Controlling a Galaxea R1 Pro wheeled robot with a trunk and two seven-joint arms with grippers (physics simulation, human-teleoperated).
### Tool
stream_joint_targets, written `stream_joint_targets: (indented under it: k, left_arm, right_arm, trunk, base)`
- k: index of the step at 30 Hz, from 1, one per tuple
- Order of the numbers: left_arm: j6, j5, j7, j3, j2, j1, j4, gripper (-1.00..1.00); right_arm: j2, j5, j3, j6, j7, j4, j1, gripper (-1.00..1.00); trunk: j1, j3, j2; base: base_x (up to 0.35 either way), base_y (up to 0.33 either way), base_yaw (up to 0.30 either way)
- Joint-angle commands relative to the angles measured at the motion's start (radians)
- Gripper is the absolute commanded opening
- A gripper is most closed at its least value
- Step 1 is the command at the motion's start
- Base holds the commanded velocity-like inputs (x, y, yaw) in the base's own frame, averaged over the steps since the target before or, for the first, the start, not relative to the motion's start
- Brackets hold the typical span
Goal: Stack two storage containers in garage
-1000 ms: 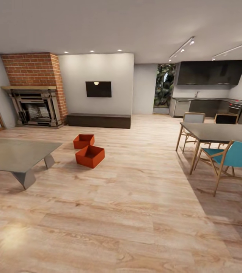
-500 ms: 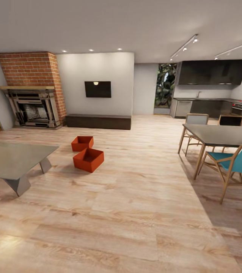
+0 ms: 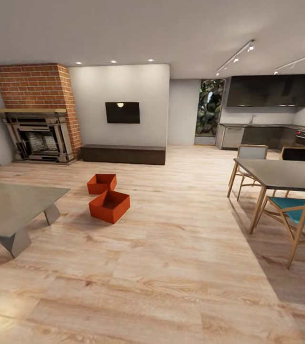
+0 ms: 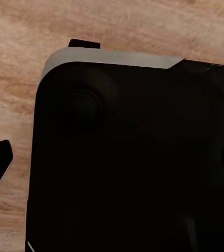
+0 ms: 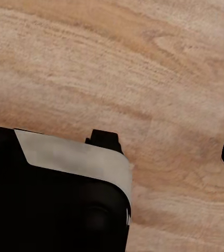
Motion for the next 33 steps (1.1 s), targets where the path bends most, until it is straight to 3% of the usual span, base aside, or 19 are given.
stream_joint_targets:
  k: [1, 33]
  left_arm:
    - [-0.002, 0.008, -0.001, 0.001, 0.000, 0.000, 0.000, 1.00]
    - [-0.004, 0.008, -0.001, 0.002, 0.000, 0.000, 0.000, 1.00]
  right_arm:
    - [0.000, -0.008, 0.009, -0.002, -0.003, 0.000, 0.000, 1.00]
    - [0.000, -0.006, 0.010, 0.000, -0.003, 0.000, 0.000, 1.00]
  trunk:
    - [0.001, -0.001, 0.000]
    - [0.001, -0.001, 0.000]
  base:
    - [0.322, 0.000, 0.000]
    - [0.322, 0.000, 0.000]
